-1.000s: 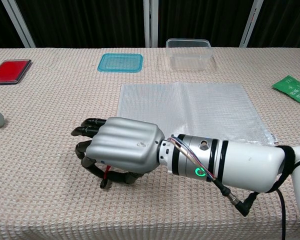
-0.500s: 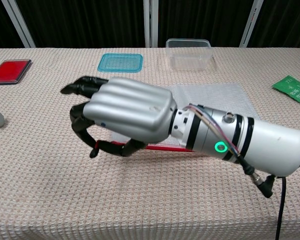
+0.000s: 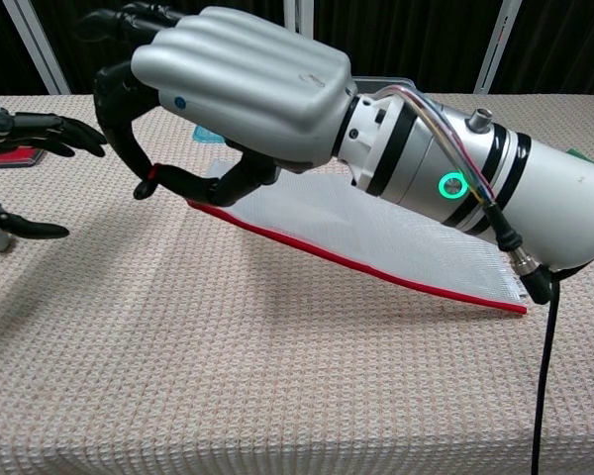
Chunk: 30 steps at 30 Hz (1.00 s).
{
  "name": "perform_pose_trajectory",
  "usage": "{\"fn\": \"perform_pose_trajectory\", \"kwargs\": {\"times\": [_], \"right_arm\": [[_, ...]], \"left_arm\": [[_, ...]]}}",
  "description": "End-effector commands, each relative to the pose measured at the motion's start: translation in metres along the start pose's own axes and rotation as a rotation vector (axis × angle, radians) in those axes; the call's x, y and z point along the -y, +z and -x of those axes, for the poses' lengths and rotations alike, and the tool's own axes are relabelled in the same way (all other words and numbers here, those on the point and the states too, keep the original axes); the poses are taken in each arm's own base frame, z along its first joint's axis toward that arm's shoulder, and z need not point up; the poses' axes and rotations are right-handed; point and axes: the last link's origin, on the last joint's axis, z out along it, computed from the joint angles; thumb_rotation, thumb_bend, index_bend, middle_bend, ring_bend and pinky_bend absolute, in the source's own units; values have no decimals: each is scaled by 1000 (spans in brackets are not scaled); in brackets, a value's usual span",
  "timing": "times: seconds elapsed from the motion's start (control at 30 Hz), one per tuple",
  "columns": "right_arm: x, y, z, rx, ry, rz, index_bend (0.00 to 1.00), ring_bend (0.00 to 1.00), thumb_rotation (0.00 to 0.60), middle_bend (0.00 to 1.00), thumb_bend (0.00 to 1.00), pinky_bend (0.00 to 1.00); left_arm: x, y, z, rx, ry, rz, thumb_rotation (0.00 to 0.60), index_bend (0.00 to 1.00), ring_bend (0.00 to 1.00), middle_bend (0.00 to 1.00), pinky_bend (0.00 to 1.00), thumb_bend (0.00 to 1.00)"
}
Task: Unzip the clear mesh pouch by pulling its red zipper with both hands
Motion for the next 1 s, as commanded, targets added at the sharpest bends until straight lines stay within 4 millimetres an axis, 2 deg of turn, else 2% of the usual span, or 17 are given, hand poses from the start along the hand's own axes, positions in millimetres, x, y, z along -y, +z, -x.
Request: {"fn": "perform_pose_trajectory", "kwargs": {"times": [0.03,0.33,0.63,1.0], "right_arm": [[0,0,-1,-5,1,3,923,14,600,326,532,0],[-4,-2,-2,-14,7,16,923,14,600,326,534,0],[-3,-1,-3,-28,26,18,924,14,600,326,533,0],[-1,-3,-9,-74,35,4,929,14,600,326,548,0]], "left_arm": [[-10,14,9,21,-38,67,600,298,129,143,154,99],[-29,17,24,74,-113,172,600,319,129,143,152,106],[-47,31,38,117,-185,245,600,353,130,143,152,151],[-52,40,45,112,-313,252,600,379,130,144,152,201]]}}
